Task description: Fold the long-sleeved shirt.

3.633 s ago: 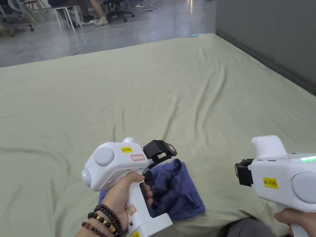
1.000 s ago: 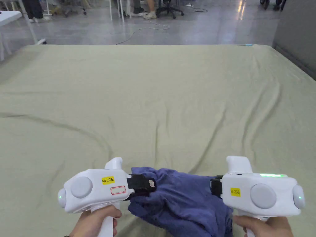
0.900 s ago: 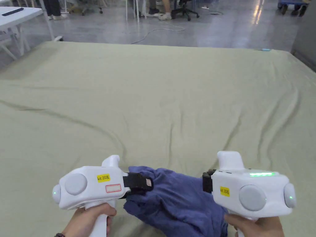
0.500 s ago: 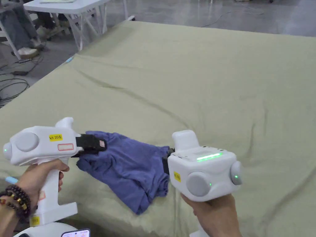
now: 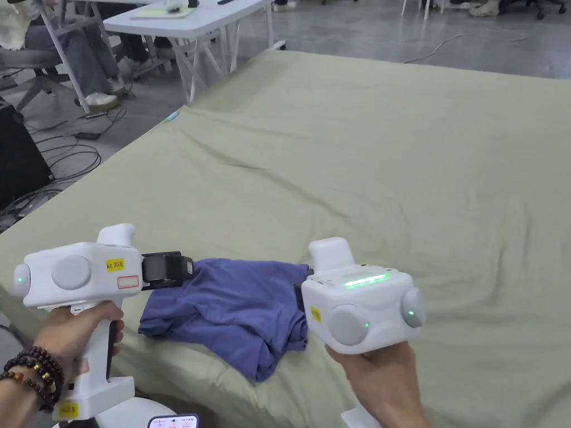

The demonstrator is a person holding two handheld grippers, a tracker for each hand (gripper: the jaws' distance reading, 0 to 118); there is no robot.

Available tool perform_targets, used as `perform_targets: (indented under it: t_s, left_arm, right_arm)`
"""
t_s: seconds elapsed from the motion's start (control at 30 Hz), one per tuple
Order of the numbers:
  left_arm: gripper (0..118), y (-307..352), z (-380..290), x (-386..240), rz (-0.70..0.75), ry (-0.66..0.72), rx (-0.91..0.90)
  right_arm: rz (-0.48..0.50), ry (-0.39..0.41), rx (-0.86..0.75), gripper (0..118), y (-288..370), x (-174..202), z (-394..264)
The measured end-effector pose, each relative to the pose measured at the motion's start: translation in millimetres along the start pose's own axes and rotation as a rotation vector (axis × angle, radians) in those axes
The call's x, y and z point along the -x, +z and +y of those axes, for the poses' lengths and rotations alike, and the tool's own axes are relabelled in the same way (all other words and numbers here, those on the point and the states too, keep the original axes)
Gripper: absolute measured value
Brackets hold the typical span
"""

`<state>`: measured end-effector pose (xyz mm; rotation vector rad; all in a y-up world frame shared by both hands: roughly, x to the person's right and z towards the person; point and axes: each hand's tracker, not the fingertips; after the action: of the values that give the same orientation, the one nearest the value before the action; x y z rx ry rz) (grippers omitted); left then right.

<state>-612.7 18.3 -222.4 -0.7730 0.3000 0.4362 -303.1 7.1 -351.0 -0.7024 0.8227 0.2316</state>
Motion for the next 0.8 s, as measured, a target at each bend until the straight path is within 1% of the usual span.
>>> perform_targets:
  t_s: [0.03,0.07,0.1,0.13,0.17,0.2,0.27,0.33,0.43,0.5,0.53,0.6,0.63,0.67,0.7,0.73,0.77,0.8]
  left_arm:
    - [69,8.1,1.8,-15.7,-0.013,-0.030,-0.045]
    - [35,17.3,2.6,-36.0,-0.019,-0.068,-0.104]
    - [14,27.3,1.4,-57.0,-0.046,-0.109,-0.158]
    - [5,34.4,0.1,-75.6,-0.072,-0.136,-0.189]
    - [5,42.6,-0.9,-103.3,-0.102,-0.162,-0.227]
    - [1,51.5,-3.8,-131.8,-0.125,-0.190,-0.285]
    - [0,68.4,-11.6,-186.4,-0.159,-0.256,-0.382]
    - [0,81.8,-18.8,-249.3,-0.156,-0.312,-0.506]
    - [0,82.1,-26.8,-315.7,-0.127,-0.302,-0.651]
    - [0,80.4,-34.2,-356.9,-0.143,-0.328,-0.718]
    - [0,76.4,-37.6,-375.9,-0.154,-0.349,-0.733]
    - [0,68.3,-44.6,-398.8,-0.206,-0.380,-0.773]
    - [0,64.6,-48.9,-406.5,-0.214,-0.360,-0.748]
    - [0,62.6,-58.1,-416.2,-0.199,-0.338,-0.760]
    - [0,63.4,-66.6,-419.1,-0.204,-0.310,-0.747]
    - [0,65.1,-78.6,-420.3,-0.242,-0.253,-0.755]
    - [0,67.2,-89.9,-419.9,-0.289,-0.232,-0.761]
    - [0,69.2,-101.1,-423.9,-0.301,-0.233,-0.753]
  right_arm:
    - [-0.016,-0.004,-0.029,0,11.9,-10.2,2.8]
    - [-0.037,-0.011,-0.066,0,25.8,-21.2,6.0]
    - [-0.059,-0.019,-0.101,0,46.1,-30.2,7.9]
    - [-0.080,-0.028,-0.130,0,60.6,-40.6,10.7]
    - [-0.111,-0.046,-0.172,0,78.7,-53.2,13.2]
    - [-0.142,-0.064,-0.207,0,96.3,-65.2,15.2]
    - [-0.186,-0.093,-0.266,0,134.6,-91.7,16.5]
    - [-0.262,-0.110,-0.348,0,179.3,-114.0,13.0]
    - [-0.371,-0.114,-0.436,0,235.2,-143.0,1.4]
    - [-0.399,-0.103,-0.490,2,272.2,-162.0,-9.2]
    - [-0.429,-0.102,-0.529,2,289.2,-171.3,-17.1]
    - [-0.516,-0.089,-0.602,2,315.1,-185.5,-35.0]
    - [-0.560,-0.083,-0.625,2,325.1,-191.5,-42.5]
    - [-0.601,-0.090,-0.642,2,334.1,-197.8,-52.6]
    - [-0.632,-0.097,-0.651,1,340.3,-202.6,-62.3]
    - [-0.663,-0.103,-0.657,1,346.8,-207.8,-73.7]
    - [-0.680,-0.114,-0.654,1,348.4,-210.8,-83.5]
    - [-0.687,-0.124,-0.657,1,351.1,-213.5,-93.4]
